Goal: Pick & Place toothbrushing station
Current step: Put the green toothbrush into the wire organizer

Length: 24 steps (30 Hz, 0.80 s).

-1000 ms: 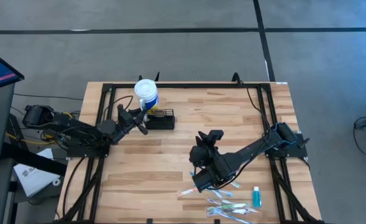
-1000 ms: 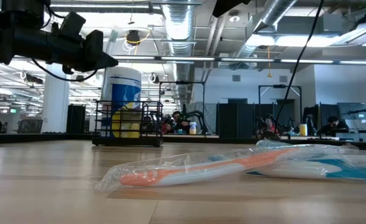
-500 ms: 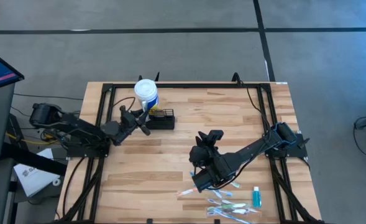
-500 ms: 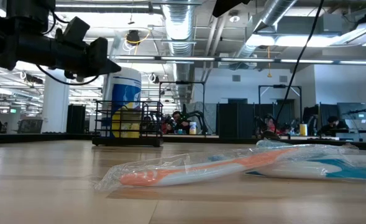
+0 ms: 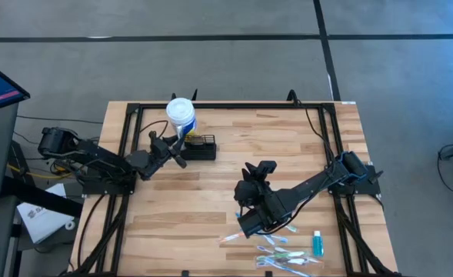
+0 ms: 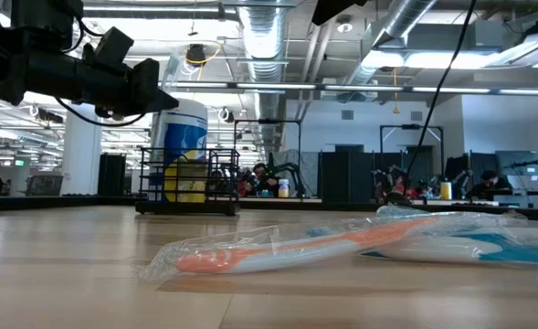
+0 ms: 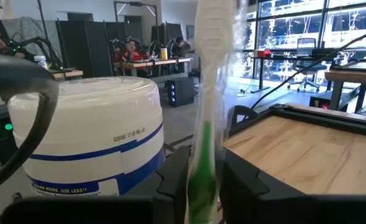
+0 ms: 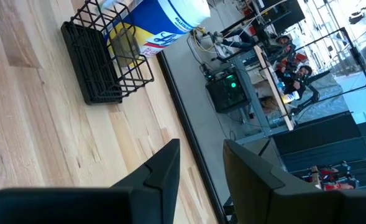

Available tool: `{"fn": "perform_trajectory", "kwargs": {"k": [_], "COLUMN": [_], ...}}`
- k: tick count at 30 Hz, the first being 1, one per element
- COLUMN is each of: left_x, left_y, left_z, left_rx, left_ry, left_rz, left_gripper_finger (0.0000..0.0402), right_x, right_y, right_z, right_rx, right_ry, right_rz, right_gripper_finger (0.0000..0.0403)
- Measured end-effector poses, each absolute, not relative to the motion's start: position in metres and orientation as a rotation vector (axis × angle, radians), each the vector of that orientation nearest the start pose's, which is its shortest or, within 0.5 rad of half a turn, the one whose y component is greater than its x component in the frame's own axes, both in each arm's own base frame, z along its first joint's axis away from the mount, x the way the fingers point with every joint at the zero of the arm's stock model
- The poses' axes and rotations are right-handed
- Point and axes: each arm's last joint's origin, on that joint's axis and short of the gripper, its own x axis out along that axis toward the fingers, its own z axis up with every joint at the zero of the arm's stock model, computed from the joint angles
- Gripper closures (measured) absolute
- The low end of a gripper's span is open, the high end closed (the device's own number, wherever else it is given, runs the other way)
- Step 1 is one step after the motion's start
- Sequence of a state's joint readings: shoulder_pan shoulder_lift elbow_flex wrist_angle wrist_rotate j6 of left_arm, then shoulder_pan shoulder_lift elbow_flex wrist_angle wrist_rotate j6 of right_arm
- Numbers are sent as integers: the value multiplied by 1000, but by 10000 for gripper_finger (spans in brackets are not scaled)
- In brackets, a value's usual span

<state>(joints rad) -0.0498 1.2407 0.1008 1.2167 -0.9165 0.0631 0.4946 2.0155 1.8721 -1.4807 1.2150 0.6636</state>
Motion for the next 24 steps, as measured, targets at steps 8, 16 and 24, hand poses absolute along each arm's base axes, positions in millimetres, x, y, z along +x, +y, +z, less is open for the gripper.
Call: {"fn": "perform_trajectory", "kwargs": {"k": [8,16,24], "left_x": [177,173,173], "left_y": [14,14,14], "left_z": [160,156,156], "left_rx": [28,-2,-3], "left_ry": [-32,-32,-34], "left_rz": [865,865,867], "left_gripper_finger": [322,321,321], "right_x": [348,348,348], "right_y": [157,157,157], "right_z": [288,288,288], "right_rx": [-662,-662,-661], "right_ry": [801,802,801], "right_rz": [-828,-828,-828], "right_gripper_finger": [290,290,290]}}
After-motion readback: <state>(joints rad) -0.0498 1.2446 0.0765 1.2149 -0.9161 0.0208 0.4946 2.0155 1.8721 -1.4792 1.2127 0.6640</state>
